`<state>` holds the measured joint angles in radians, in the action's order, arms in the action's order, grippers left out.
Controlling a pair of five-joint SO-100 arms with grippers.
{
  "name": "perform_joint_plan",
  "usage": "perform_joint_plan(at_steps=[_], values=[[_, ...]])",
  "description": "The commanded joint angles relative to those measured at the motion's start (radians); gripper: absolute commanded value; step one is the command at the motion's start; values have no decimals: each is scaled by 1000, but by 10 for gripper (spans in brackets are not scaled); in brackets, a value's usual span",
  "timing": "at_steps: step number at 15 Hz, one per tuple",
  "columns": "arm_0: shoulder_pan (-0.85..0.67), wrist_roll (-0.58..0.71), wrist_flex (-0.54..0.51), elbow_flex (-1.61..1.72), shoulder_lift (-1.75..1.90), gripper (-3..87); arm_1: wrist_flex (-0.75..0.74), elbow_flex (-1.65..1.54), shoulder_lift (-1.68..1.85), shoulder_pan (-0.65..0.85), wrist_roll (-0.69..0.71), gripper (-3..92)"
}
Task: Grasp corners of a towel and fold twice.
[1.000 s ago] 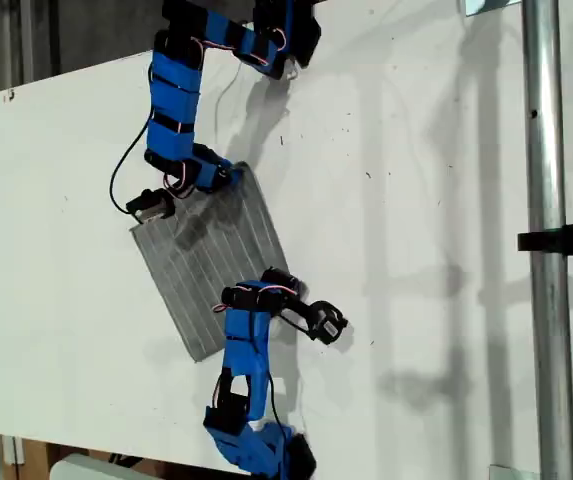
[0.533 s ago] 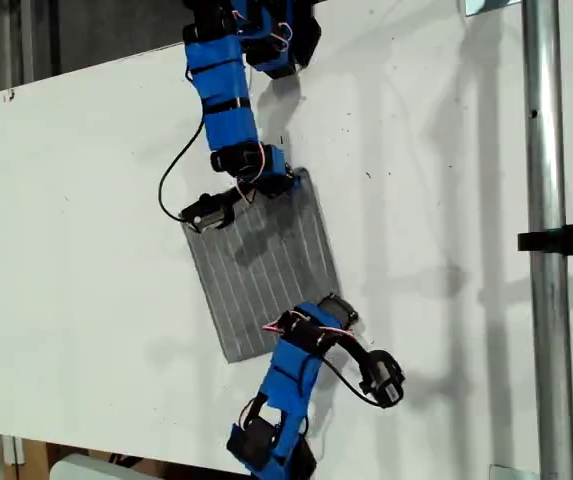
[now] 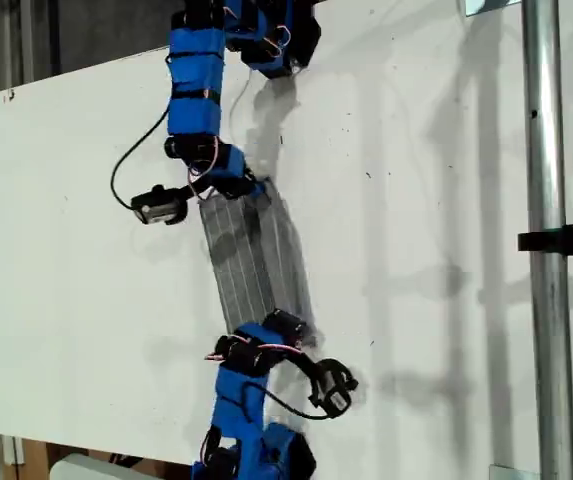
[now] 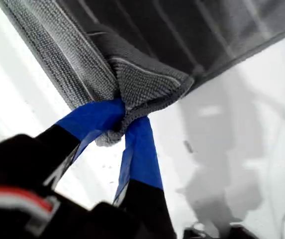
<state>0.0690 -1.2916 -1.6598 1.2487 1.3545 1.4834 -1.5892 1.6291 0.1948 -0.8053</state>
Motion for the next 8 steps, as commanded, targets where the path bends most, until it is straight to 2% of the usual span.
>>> perform_joint_plan(at_steps=[1, 5, 6, 8], values=[[-224, 133, -2, 109, 166, -28, -55, 92, 12, 239, 204, -2], [-574, 344, -2, 146, 164, -28, -238, 287, -253, 453, 414, -2], [-618, 373, -6, 140, 167, -28, -247, 367, -307, 462, 439, -2], [-627, 345, -8, 172, 236, -28, -293, 362, -250, 437, 454, -2]])
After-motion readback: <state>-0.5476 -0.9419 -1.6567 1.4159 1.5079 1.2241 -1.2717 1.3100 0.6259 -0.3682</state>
